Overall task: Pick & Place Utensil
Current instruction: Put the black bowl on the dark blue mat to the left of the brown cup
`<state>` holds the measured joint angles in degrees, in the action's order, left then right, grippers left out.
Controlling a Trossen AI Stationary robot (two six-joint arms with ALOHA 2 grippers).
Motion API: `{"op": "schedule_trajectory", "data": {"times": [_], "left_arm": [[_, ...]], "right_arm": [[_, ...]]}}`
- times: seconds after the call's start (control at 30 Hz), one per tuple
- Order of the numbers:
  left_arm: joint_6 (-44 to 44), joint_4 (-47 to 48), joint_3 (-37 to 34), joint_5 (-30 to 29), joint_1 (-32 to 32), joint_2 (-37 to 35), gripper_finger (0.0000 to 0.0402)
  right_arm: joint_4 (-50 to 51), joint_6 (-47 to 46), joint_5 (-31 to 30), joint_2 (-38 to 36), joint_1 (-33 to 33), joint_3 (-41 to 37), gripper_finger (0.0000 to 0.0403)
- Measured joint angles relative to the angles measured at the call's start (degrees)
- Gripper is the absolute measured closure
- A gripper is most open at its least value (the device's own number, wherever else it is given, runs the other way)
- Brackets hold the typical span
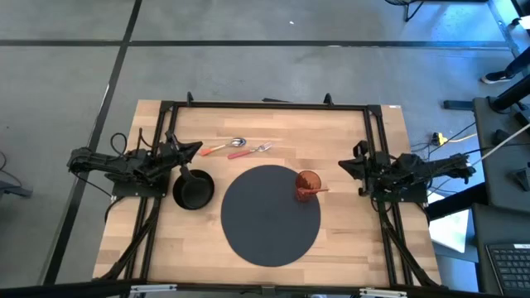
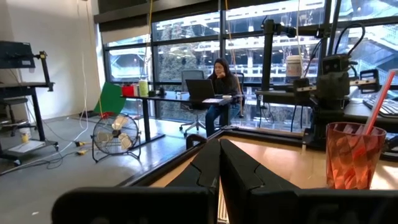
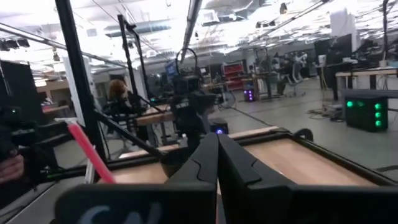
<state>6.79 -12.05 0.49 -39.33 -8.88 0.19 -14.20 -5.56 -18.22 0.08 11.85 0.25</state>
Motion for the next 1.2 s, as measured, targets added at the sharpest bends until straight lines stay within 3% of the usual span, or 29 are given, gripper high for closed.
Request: {"op": "schedule_trajectory", "data": {"times": [0.33, 0.47, 0.6, 0.73, 0.83, 0.97, 1.2], "left_arm": [[-0.19, 3.85, -0.02, 0.0, 0.0, 0.0, 0.0398], [-9.25, 6.3, 0.16, 0.02, -0.01, 0.02, 0.0398], [-10.1, 5.86, 4.18, 2.08, -0.02, 0.35, 0.0398], [-13.92, 11.58, 12.71, 3.18, -1.04, 4.19, 0.0398], [-17.73, 20.12, 22.35, 1.89, -3.07, 11.35, 0.0398], [-24.07, 35.58, 37.43, -1.92, -6.11, 26.14, 0.0398], [-40.07, 71.79, 62.06, 3.06, -9.41, 53.74, 0.0398]], "right_arm": [[-1.89, 9.34, 2.41, 0.0, -1.91, 0.07, 0.0396], [-2.7, 12.84, 2.41, 0.0, -1.91, 0.08, 0.0393], [-2.67, 15.15, 2.43, 0.0, -1.91, 0.11, 0.0396], [-2.85, 16.38, 2.42, 0.0, -1.91, 0.11, 0.0394], [-4.59, 18.0, 2.42, 0.01, -1.89, 0.11, 0.0389], [-6.71, 20.71, 2.41, 0.02, -1.89, 0.13, 0.0387], [-6.97, 23.93, 2.41, 0.02, -1.89, 0.13, 0.0387]]}}
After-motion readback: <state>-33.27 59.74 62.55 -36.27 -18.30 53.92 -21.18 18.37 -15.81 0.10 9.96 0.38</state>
